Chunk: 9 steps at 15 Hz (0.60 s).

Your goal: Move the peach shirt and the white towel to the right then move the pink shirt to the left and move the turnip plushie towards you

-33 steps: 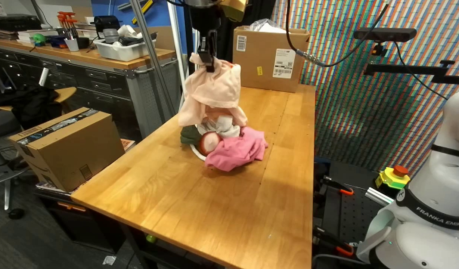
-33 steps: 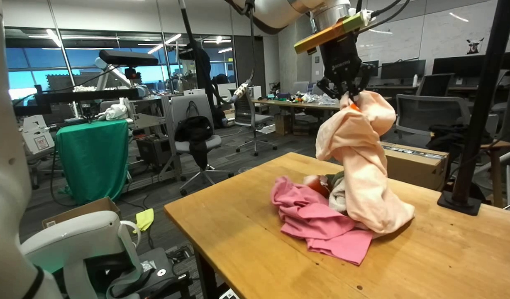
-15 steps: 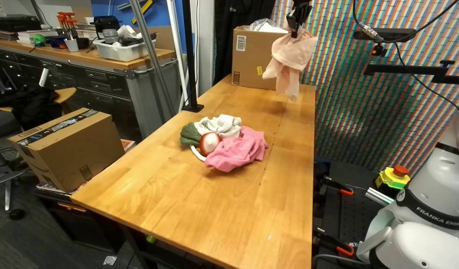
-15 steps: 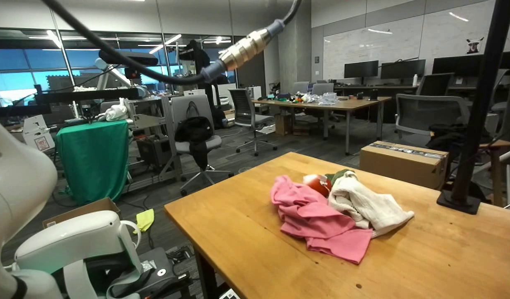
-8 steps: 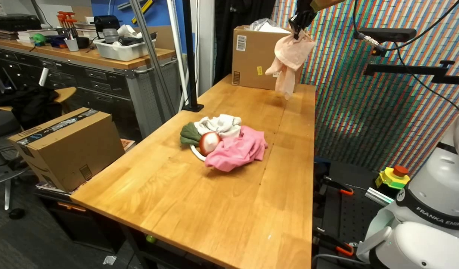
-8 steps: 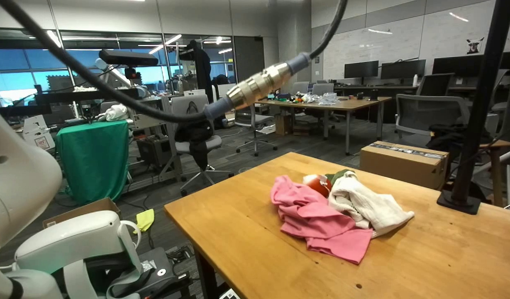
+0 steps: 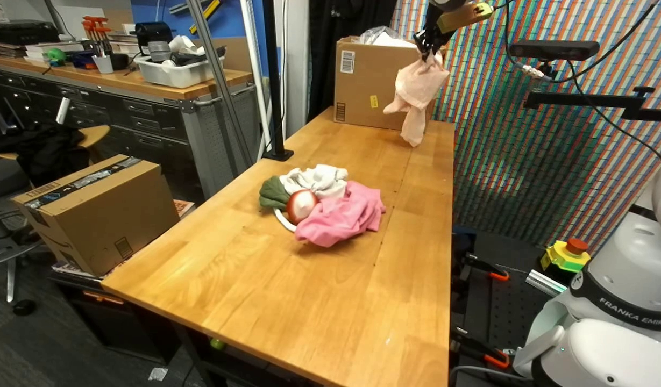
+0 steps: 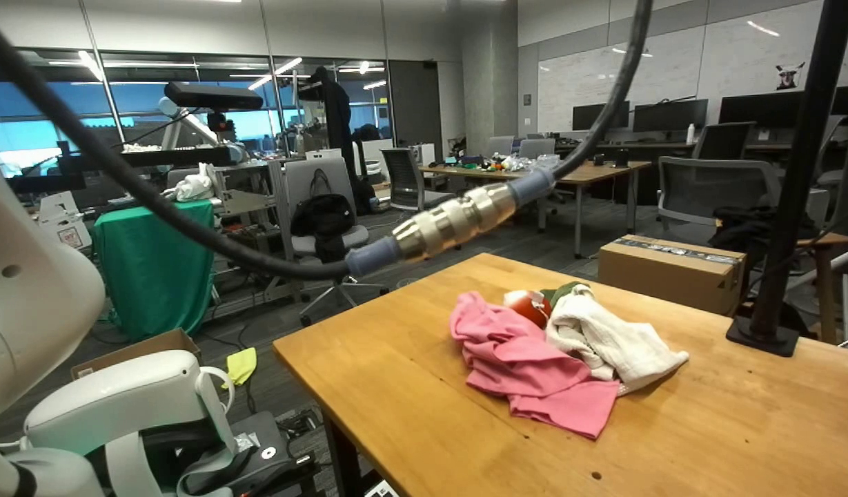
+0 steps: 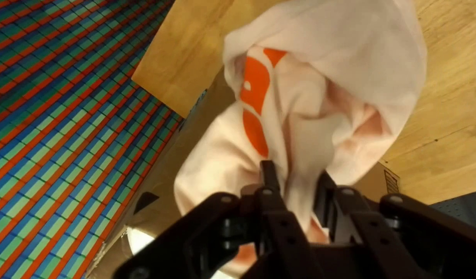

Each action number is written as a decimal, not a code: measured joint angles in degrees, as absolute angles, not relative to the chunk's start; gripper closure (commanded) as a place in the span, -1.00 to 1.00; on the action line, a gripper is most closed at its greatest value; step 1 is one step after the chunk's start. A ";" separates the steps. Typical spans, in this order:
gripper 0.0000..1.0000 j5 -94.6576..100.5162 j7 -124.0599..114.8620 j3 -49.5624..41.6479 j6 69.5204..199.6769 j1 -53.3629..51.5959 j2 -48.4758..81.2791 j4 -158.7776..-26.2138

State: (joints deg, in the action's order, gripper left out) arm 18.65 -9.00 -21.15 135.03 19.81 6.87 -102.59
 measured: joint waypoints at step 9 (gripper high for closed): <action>-1.00 19.32 -9.16 -19.21 131.29 17.53 5.45 -104.03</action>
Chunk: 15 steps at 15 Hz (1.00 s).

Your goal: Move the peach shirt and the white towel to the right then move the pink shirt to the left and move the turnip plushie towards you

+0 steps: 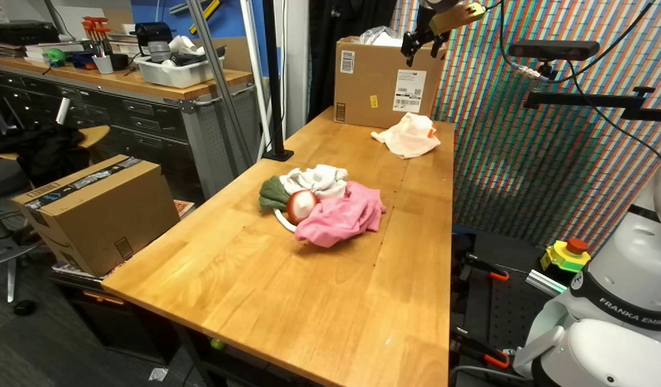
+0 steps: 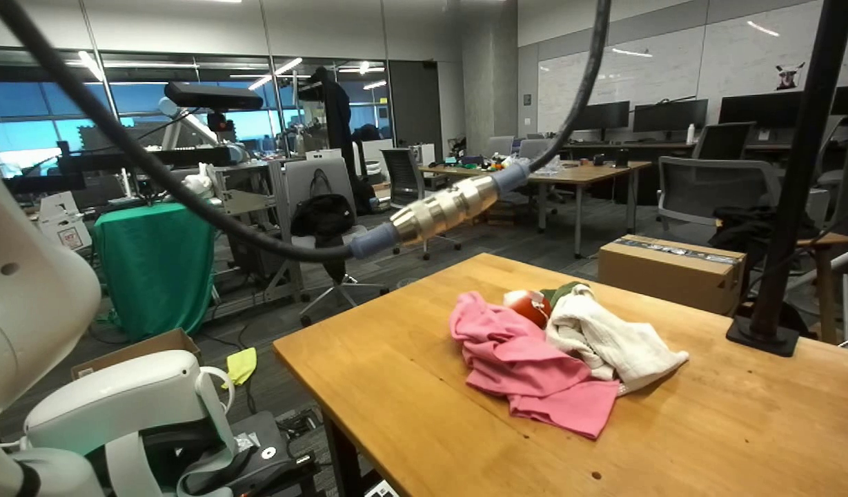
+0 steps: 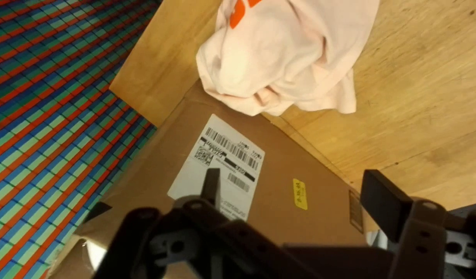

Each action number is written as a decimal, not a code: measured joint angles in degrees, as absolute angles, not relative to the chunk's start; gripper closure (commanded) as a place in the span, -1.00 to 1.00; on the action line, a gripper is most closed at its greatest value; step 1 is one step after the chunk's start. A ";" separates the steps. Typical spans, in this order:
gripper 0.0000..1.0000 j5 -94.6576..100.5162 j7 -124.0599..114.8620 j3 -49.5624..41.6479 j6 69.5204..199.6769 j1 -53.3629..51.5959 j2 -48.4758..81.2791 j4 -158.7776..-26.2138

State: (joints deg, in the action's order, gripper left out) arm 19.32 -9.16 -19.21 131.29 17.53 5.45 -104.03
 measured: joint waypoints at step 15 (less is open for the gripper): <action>-1.00 5.29 6.44 -2.51 119.14 2.02 0.58 -119.64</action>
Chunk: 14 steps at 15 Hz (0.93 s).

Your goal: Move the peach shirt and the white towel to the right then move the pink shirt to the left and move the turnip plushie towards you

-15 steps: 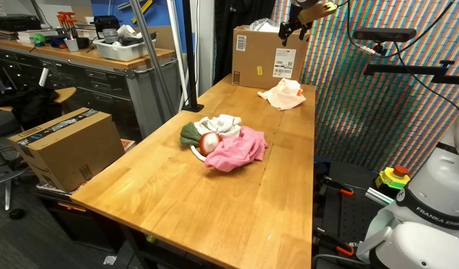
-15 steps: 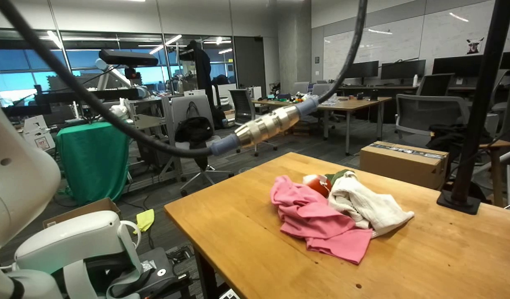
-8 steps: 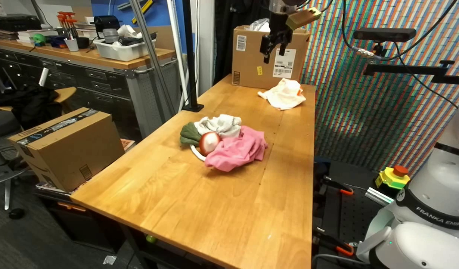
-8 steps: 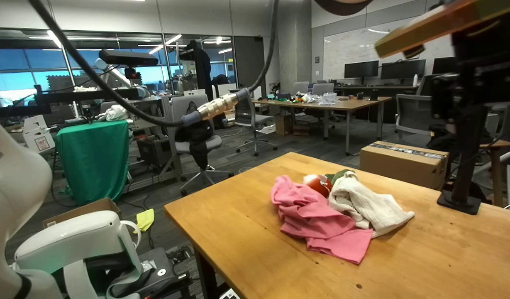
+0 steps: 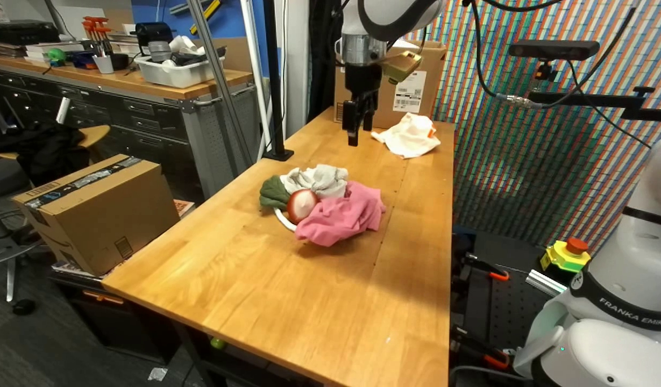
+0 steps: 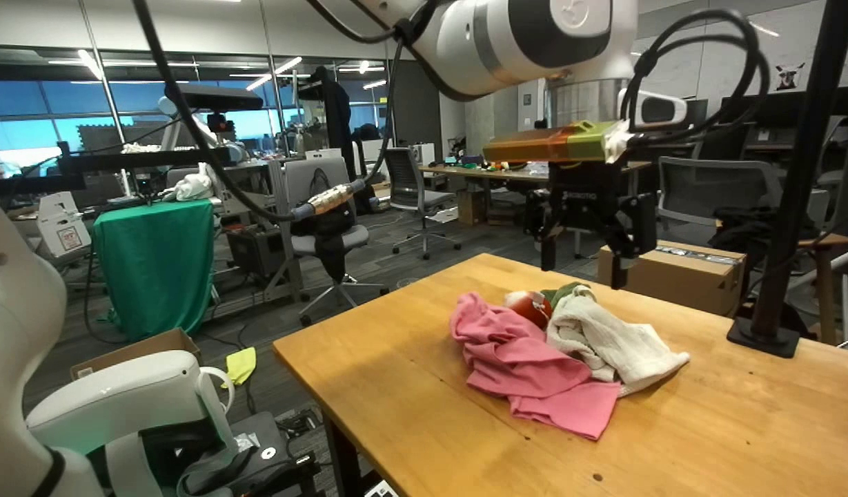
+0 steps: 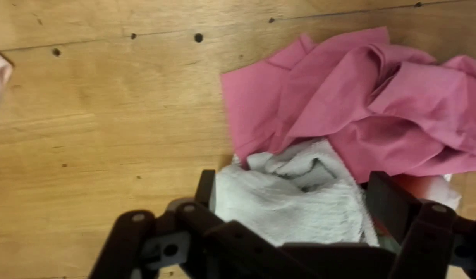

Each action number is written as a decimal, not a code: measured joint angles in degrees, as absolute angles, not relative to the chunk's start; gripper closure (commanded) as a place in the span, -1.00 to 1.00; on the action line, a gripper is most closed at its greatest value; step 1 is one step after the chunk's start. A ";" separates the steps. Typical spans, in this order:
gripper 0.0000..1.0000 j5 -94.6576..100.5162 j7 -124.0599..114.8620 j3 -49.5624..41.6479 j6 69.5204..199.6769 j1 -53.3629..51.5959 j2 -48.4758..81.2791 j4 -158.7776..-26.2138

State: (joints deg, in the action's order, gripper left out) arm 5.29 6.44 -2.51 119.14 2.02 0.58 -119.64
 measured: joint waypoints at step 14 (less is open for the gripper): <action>-1.00 5.71 14.01 1.24 123.57 -0.79 17.50 -109.31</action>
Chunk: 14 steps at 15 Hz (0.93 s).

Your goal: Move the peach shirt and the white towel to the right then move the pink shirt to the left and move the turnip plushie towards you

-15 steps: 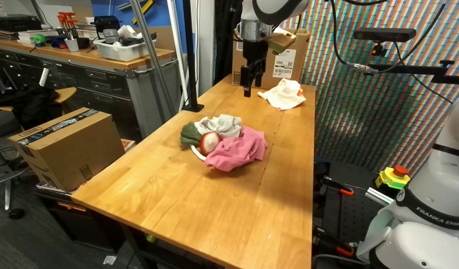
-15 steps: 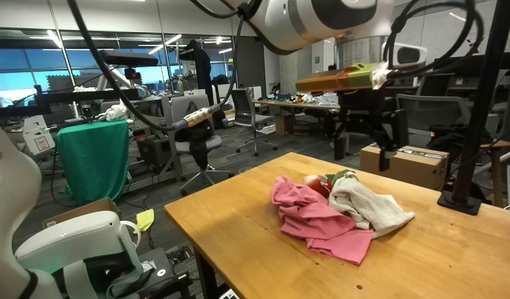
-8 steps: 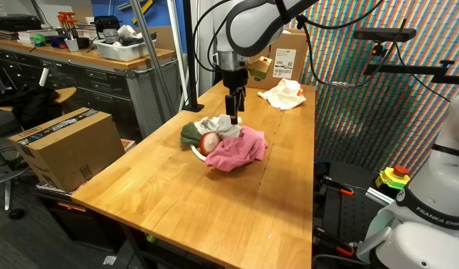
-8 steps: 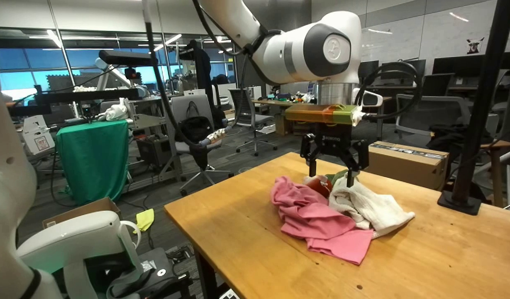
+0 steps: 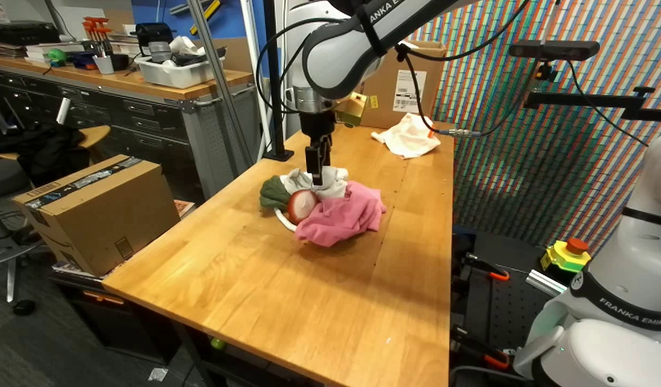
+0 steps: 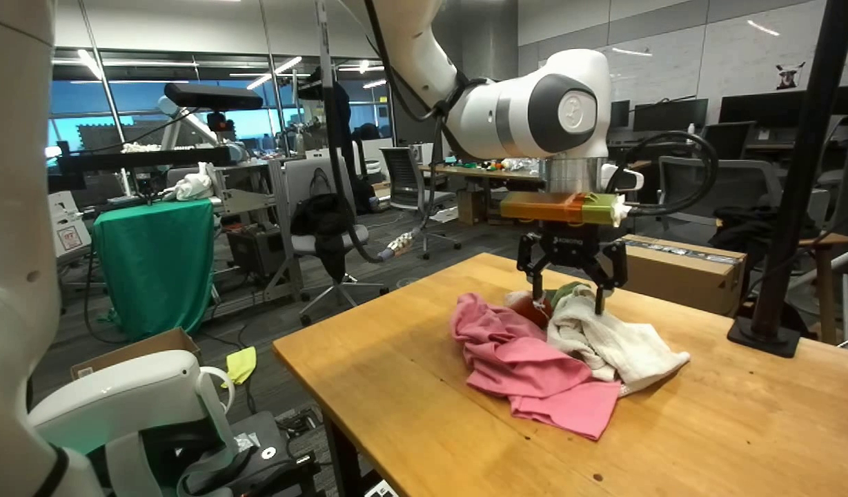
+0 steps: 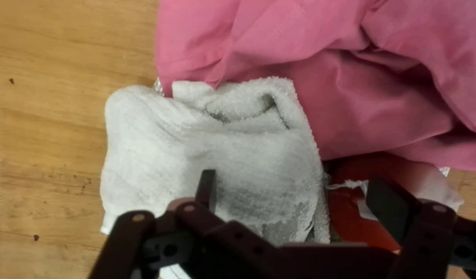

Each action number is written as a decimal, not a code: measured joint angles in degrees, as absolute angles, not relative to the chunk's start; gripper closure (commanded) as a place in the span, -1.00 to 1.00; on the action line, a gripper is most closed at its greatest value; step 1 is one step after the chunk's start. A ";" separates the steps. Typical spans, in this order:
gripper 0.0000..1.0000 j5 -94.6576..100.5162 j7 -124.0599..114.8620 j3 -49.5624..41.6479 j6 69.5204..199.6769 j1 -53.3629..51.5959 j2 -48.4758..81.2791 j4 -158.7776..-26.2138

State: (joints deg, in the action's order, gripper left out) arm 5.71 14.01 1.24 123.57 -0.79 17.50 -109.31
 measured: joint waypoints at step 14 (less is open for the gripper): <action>-0.36 5.73 15.51 1.06 122.51 0.21 20.87 -106.44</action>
